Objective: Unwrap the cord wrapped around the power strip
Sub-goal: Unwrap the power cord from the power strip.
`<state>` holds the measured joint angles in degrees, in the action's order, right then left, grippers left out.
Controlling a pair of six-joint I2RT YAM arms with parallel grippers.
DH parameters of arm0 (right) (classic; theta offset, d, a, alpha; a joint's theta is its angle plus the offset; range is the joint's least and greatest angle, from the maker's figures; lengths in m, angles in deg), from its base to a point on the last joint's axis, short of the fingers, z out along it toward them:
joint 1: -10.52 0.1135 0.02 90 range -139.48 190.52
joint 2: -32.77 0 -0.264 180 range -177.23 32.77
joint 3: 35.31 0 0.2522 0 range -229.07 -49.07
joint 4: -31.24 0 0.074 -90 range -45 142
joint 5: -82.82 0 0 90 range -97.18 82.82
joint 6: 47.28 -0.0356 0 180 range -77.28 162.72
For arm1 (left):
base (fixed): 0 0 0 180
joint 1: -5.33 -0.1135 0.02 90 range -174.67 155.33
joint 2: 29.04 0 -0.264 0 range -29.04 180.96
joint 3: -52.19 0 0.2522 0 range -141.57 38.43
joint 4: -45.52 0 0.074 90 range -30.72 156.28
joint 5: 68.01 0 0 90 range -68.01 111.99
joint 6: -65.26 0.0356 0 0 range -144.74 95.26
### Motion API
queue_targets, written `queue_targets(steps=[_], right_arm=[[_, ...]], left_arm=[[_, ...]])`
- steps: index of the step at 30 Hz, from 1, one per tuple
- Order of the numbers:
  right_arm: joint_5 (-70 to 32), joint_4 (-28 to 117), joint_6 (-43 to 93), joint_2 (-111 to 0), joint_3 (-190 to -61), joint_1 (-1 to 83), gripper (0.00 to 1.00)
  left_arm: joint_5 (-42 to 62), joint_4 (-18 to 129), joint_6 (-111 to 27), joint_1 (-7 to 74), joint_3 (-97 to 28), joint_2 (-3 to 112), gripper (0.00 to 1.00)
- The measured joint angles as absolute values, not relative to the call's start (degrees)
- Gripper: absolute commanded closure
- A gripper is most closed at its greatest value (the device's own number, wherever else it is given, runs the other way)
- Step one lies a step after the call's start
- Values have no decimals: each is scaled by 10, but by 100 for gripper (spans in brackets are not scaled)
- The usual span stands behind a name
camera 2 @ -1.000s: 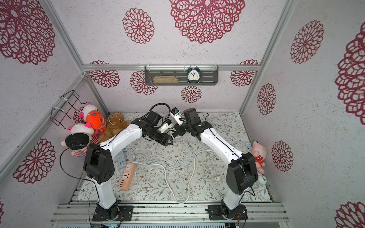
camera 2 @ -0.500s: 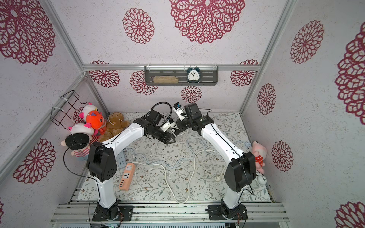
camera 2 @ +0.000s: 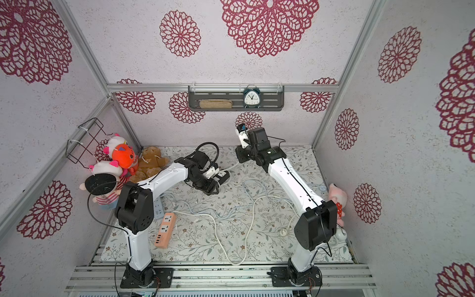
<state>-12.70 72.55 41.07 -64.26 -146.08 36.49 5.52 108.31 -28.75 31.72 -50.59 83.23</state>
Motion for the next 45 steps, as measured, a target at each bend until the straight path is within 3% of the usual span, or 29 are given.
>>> queue_targets(steps=[6, 15, 22, 28, 35, 39, 45], right_arm=[[-113, 719, 365, -644, -1447, 342, 100], [-114, 722, 311, -753, -1577, 315, 100], [-115, 743, 310, -804, -1528, 293, 100], [-120, 750, 311, -774, -1441, 284, 100], [-151, 765, 312, -648, -1362, 276, 100], [-174, 775, 317, -614, -1367, 273, 100], [-234, 774, 309, -678, -1380, 271, 81]], left_arm=[[0, 1075, -235, 327, -458, 762, 100], [-100, 1138, -143, 352, -463, 755, 100], [-161, 1104, -152, 328, -419, 689, 100], [-84, 1016, -221, 281, -409, 644, 100], [69, 999, -281, 253, -421, 676, 100], [83, 989, -294, 253, -422, 690, 100], [78, 969, -310, 268, -422, 690, 100]])
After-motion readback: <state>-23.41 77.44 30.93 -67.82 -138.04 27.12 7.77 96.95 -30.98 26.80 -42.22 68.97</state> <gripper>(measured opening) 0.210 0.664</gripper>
